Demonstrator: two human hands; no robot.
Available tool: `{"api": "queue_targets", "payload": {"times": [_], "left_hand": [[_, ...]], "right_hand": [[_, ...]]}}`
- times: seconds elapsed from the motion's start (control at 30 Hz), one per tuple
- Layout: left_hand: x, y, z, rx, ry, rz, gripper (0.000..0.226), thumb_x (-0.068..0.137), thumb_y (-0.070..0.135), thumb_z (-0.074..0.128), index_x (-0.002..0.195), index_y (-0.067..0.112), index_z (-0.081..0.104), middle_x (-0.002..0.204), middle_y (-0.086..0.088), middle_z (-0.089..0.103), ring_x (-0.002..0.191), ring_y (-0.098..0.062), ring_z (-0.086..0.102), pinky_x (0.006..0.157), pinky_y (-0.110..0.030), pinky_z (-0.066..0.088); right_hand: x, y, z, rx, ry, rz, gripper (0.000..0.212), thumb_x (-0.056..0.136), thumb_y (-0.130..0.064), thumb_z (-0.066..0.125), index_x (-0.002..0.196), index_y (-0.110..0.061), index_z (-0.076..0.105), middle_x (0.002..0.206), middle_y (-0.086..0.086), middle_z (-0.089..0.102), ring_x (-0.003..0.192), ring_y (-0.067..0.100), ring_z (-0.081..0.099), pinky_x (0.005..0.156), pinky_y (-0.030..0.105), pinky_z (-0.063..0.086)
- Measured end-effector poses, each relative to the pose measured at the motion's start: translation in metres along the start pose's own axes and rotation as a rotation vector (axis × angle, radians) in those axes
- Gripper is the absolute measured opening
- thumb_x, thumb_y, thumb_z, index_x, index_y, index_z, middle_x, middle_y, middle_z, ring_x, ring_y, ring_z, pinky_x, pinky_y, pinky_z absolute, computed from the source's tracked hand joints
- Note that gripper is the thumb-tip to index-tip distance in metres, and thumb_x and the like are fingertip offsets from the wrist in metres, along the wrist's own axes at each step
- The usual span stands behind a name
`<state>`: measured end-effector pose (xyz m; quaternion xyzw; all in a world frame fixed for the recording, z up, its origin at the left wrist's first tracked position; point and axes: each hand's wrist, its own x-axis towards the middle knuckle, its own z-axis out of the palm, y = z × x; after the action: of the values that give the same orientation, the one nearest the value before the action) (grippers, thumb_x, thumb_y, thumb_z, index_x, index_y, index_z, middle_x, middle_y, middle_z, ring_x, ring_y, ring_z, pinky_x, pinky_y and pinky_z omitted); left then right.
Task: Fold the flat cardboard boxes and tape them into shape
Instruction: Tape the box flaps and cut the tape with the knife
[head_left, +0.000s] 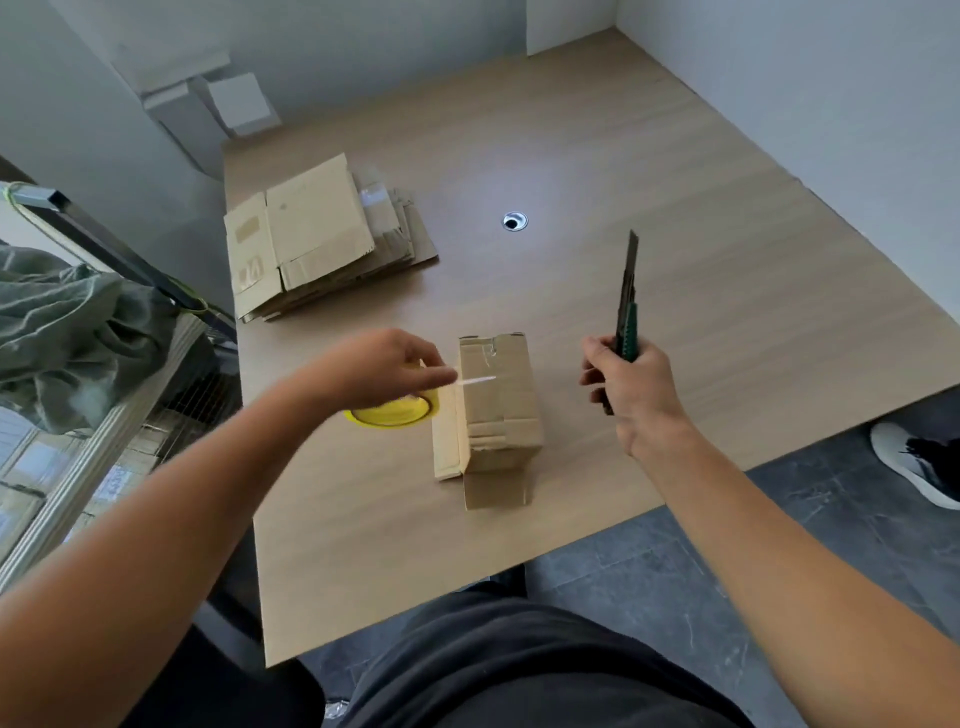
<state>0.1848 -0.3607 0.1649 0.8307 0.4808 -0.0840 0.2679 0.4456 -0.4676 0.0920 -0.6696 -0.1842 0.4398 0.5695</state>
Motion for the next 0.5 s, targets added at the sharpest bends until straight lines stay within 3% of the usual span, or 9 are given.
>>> {"api": "queue_targets", "payload": {"times": [0.1, 0.17, 0.23, 0.3, 0.4, 0.43, 0.5], "left_hand": [[0.048, -0.016, -0.011, 0.073, -0.023, -0.010, 0.023, 0.088, 0.061, 0.064, 0.092, 0.039, 0.069, 0.094, 0.011, 0.069, 0.056, 0.000, 0.058, 0.058, -0.021, 0.041], [0.078, -0.032, -0.003, 0.068, -0.065, -0.026, 0.023, 0.089, 0.058, 0.067, 0.091, 0.035, 0.067, 0.099, 0.005, 0.071, 0.047, -0.001, 0.059, 0.061, -0.024, 0.048], [0.104, -0.052, 0.010, -0.021, -0.113, -0.050, 0.022, 0.091, 0.050, 0.068, 0.091, 0.028, 0.066, 0.111, -0.001, 0.073, 0.061, -0.014, 0.070, 0.067, -0.030, 0.054], [0.122, -0.068, 0.025, -0.171, -0.143, -0.040, 0.019, 0.093, 0.041, 0.069, 0.085, 0.025, 0.063, 0.124, -0.001, 0.071, 0.075, -0.031, 0.072, 0.061, -0.030, 0.053], [0.140, -0.080, 0.046, -0.388, -0.150, -0.020, 0.019, 0.095, 0.032, 0.069, 0.082, 0.022, 0.061, 0.125, 0.012, 0.068, 0.066, -0.010, 0.067, 0.050, -0.026, 0.051], [0.143, -0.082, 0.053, -0.440, -0.157, -0.025, 0.017, 0.095, 0.032, 0.069, 0.083, 0.021, 0.062, 0.118, 0.013, 0.070, 0.060, -0.002, 0.063, 0.047, -0.023, 0.049], [0.146, -0.087, 0.065, -0.508, -0.164, -0.037, 0.016, 0.095, 0.032, 0.069, 0.087, 0.019, 0.066, 0.094, 0.009, 0.072, 0.053, 0.000, 0.059, 0.043, -0.018, 0.045]], "right_hand": [[0.028, 0.019, 0.028, 0.008, 0.050, 0.144, 0.010, 0.095, -0.018, 0.067, 0.089, -0.019, 0.060, 0.070, -0.002, 0.065, 0.056, 0.010, 0.062, 0.043, 0.023, 0.044], [0.048, 0.032, 0.044, 0.021, 0.059, 0.227, 0.009, 0.097, -0.018, 0.065, 0.092, -0.018, 0.058, 0.077, 0.002, 0.067, 0.063, 0.016, 0.063, 0.044, 0.025, 0.044], [0.066, 0.043, 0.055, 0.014, 0.068, 0.266, 0.007, 0.098, -0.019, 0.064, 0.096, -0.016, 0.058, 0.085, 0.004, 0.071, 0.068, 0.018, 0.067, 0.045, 0.025, 0.045], [0.081, 0.055, 0.064, -0.002, 0.091, 0.301, 0.009, 0.098, -0.021, 0.064, 0.097, -0.015, 0.057, 0.085, 0.004, 0.072, 0.065, 0.016, 0.069, 0.045, 0.024, 0.047], [0.096, 0.071, 0.072, -0.043, 0.077, 0.397, 0.016, 0.095, -0.026, 0.069, 0.091, -0.016, 0.058, 0.070, -0.001, 0.072, 0.052, 0.013, 0.066, 0.045, 0.023, 0.048], [0.100, 0.075, 0.075, -0.054, 0.046, 0.424, 0.019, 0.093, -0.028, 0.072, 0.091, -0.016, 0.058, 0.064, -0.003, 0.072, 0.050, 0.013, 0.066, 0.047, 0.026, 0.050], [0.106, 0.082, 0.079, -0.093, -0.001, 0.458, 0.027, 0.088, -0.034, 0.077, 0.094, -0.015, 0.060, 0.061, -0.004, 0.072, 0.052, 0.014, 0.067, 0.053, 0.031, 0.054]]}}
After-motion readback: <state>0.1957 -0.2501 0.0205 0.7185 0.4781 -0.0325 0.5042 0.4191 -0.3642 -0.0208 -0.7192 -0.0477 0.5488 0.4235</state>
